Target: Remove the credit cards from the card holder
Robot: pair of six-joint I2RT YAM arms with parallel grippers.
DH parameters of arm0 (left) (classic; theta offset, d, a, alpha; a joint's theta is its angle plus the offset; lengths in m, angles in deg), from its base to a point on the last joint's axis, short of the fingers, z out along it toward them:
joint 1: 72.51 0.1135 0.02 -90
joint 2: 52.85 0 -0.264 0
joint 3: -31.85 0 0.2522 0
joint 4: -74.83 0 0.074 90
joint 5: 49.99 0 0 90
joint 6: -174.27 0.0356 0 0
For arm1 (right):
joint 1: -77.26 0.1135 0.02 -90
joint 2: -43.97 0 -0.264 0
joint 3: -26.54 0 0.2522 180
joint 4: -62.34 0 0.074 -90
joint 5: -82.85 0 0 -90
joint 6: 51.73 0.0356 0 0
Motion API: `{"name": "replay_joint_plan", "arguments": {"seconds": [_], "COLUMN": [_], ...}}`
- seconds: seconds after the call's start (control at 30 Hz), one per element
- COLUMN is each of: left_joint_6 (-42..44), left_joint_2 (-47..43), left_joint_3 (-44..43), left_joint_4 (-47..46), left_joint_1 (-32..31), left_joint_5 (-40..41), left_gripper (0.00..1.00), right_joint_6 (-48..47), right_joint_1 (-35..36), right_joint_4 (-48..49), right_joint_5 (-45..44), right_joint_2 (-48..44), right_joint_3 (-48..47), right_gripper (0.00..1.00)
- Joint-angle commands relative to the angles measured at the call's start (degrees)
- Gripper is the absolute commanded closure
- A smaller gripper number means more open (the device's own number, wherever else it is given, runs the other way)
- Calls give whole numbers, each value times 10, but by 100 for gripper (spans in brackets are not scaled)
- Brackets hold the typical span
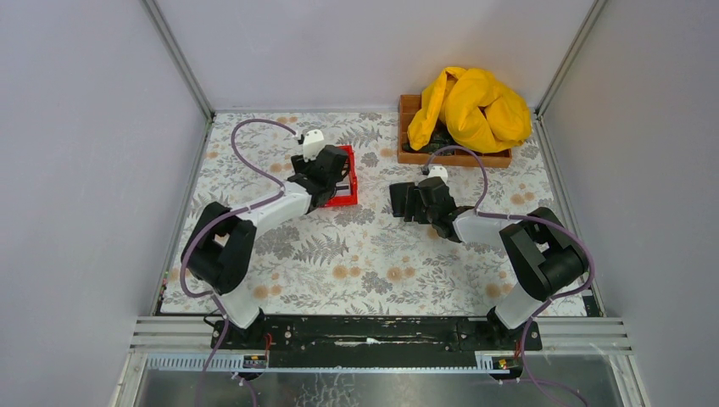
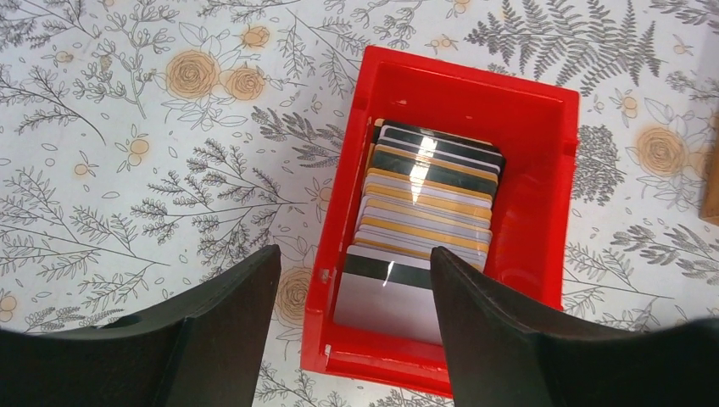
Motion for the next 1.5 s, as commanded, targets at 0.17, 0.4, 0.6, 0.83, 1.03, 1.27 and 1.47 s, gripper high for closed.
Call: {"name": "replay_joint_plan", "arguments": {"seconds": [0.17, 0.4, 0.6, 0.83, 1.03, 1.27, 1.47], "left_joint_6": [-18, -32, -46, -66, -81, -99, -98], "left_joint_2": [55, 70, 58, 37, -2, -55, -79], "left_joint_3": [-9, -2, 10, 40, 96, 146, 151], "left_joint_4": [-5, -14, -13, -7, -9, -6, 17], "left_joint_1": [30, 37, 39, 38, 38, 33, 13], "left_joint_5": [-21, -21, -35, -52, -79, -77, -49], "left_gripper": [35, 57, 82, 85, 85, 85, 82], "right_joint_6": [7, 9, 10, 13, 15, 16, 16], "right_joint_1": [4, 3, 3, 3, 3, 3, 3], "right_joint_4": [1, 0, -1, -2, -3, -3, -3], "right_joint_5": [12, 12, 16, 22, 25, 24, 14], "right_joint_2": [4, 4, 8, 9, 9, 8, -2], "right_joint_3": [-19, -20, -21, -23, -23, -22, -17], "right_gripper": [26, 25, 25, 25, 25, 25, 25]}}
